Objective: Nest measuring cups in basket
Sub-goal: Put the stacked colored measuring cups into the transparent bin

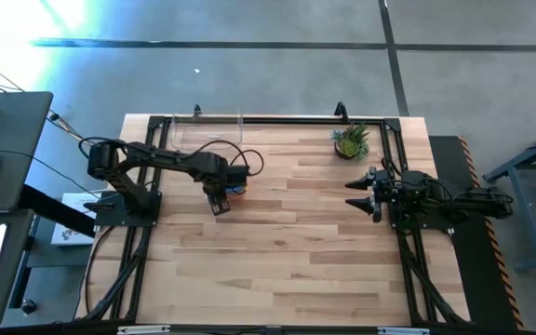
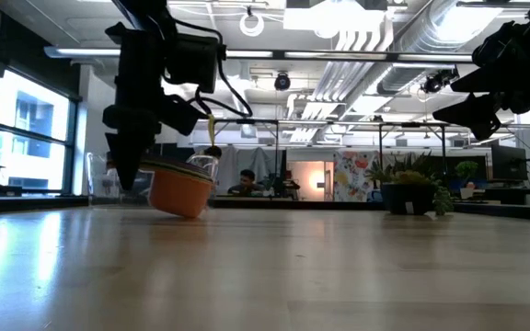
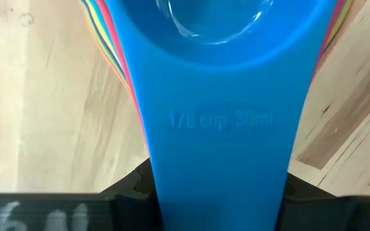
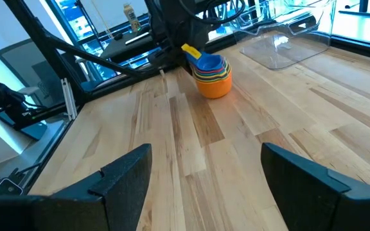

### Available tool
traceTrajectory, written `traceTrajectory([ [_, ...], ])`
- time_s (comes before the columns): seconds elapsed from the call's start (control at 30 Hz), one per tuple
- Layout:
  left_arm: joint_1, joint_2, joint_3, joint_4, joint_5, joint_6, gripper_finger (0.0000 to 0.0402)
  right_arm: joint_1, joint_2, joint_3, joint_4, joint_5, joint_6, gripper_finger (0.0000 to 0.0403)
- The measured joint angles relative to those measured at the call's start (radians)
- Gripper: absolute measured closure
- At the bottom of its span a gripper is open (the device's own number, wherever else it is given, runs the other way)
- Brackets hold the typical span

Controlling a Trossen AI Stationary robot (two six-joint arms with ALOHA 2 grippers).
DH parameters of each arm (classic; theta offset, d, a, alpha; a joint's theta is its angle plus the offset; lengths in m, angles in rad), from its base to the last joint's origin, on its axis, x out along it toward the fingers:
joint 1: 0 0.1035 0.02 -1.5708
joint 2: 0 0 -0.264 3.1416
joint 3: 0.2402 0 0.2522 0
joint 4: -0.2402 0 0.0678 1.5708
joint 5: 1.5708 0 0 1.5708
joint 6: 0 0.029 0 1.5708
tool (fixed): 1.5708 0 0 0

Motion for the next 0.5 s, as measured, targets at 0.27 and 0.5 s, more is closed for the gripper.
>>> traceTrajectory([
  [0.27, 0.01, -0.002, 0.0, 0.004, 0.0, 0.031, 0.0273, 0.0, 0.0, 0.0, 0.0, 0.0, 0.0, 0.0119],
  [0.5, 0.028, 0.008, 0.0, 0.016, 0.001, 0.039, 0.0266, 0.0, 0.0, 0.0, 0.0, 0.0, 0.0, 0.0119],
])
